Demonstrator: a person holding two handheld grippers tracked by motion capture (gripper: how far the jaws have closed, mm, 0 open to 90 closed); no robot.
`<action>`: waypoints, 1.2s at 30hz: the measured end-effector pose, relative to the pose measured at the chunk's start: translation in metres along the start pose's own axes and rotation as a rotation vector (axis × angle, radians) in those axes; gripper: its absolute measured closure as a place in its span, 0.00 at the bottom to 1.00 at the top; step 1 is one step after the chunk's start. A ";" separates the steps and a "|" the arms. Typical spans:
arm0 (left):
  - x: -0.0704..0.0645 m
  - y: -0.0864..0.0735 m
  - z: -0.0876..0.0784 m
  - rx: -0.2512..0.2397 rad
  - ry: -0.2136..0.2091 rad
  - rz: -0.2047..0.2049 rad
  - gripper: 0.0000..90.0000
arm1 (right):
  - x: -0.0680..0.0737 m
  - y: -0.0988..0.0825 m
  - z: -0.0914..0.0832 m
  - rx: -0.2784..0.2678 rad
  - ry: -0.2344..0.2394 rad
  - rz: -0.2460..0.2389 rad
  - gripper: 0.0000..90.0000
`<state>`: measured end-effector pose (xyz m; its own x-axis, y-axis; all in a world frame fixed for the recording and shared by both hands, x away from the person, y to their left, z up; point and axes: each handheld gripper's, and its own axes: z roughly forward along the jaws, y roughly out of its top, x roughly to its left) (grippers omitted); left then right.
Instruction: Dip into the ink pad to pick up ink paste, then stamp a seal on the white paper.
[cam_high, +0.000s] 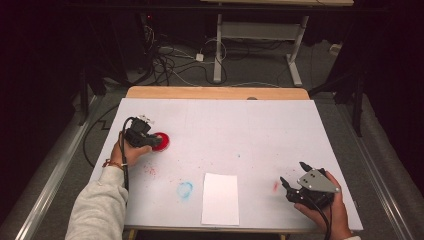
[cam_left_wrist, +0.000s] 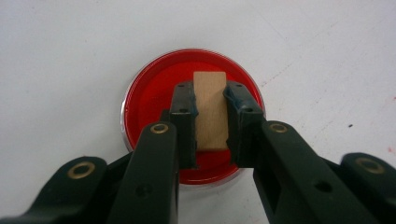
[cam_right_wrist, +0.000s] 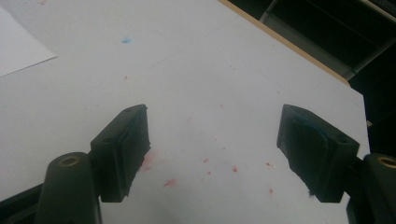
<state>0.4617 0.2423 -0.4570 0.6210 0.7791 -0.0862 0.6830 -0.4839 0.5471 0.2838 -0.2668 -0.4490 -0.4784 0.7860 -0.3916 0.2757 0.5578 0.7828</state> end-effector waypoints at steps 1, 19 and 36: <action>-0.001 0.000 0.000 -0.001 0.004 0.000 0.82 | 0.000 0.001 0.000 -0.002 -0.004 0.004 0.28; -0.008 0.001 -0.027 -0.133 0.027 0.009 0.82 | -0.001 -0.001 -0.003 -0.012 -0.009 0.006 0.28; -0.051 0.007 -0.061 -0.189 -0.009 0.140 0.82 | 0.001 0.006 -0.005 -0.051 -0.012 0.010 0.29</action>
<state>0.4114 0.2238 -0.3980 0.7084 0.7058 -0.0055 0.5063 -0.5028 0.7006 0.2810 -0.2636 -0.4422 -0.4662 0.7945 -0.3891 0.2375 0.5360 0.8101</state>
